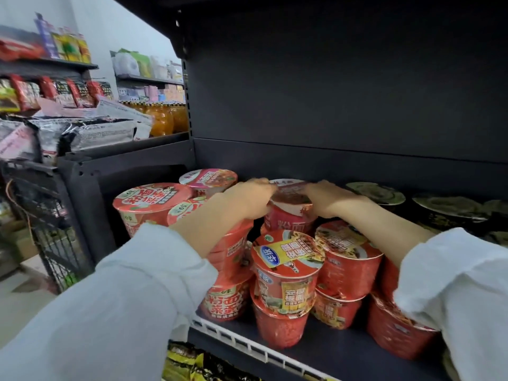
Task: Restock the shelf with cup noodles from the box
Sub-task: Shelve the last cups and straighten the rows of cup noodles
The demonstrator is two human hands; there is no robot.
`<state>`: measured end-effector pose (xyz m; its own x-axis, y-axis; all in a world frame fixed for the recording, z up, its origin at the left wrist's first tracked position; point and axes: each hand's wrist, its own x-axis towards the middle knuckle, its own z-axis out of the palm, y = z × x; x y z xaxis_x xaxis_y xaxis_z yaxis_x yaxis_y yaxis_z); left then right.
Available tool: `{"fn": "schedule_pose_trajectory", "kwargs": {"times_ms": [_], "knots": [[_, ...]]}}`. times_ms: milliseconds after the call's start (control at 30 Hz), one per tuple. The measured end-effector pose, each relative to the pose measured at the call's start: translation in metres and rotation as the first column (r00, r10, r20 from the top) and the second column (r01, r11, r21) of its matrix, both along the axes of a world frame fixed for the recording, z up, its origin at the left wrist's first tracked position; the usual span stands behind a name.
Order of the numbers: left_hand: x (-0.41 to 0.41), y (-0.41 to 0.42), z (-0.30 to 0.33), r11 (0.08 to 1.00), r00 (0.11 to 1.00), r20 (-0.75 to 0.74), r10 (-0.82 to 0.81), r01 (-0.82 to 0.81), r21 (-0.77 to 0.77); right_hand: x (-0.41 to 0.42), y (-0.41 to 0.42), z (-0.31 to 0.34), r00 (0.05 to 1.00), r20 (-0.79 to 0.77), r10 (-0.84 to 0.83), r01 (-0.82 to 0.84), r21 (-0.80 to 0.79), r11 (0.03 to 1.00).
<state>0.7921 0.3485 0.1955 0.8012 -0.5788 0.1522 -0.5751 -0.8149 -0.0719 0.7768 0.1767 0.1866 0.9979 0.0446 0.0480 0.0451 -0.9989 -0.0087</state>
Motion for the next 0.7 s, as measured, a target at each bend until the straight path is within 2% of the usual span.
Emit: {"fn": "schedule_pose_trajectory", "kwargs": {"times_ms": [133, 200, 300, 467, 600, 700], "knots": [[0.02, -0.014, -0.005, 0.988, 0.998, -0.041, 0.041, -0.034, 0.148, -0.003, 0.003, -0.001, 0.99, 0.141, -0.016, 0.014, 0.02, 1.0], [0.022, -0.016, -0.002, 0.978, 0.997, 0.017, 0.08, -0.082, 0.193, -0.004, 0.012, -0.006, 0.98, 0.188, -0.063, 0.056, 0.045, 0.997], [0.025, -0.013, 0.003, 0.964, 0.988, 0.097, 0.124, -0.143, 0.223, 0.003, 0.028, -0.015, 0.968, 0.225, -0.111, 0.118, -0.02, 0.993], [0.035, -0.002, 0.006, 0.968, 0.989, 0.106, 0.107, -0.128, 0.217, 0.004, 0.026, -0.009, 0.979, 0.202, -0.028, 0.041, -0.062, 0.997], [0.045, 0.014, 0.011, 0.976, 0.994, 0.045, 0.103, -0.109, 0.188, 0.011, 0.032, -0.011, 0.961, 0.27, 0.065, -0.04, -0.097, 0.995], [0.05, 0.025, 0.009, 0.983, 0.995, 0.019, 0.096, -0.097, 0.153, 0.017, 0.041, -0.018, 0.933, 0.351, 0.075, -0.033, -0.124, 0.992]]}}
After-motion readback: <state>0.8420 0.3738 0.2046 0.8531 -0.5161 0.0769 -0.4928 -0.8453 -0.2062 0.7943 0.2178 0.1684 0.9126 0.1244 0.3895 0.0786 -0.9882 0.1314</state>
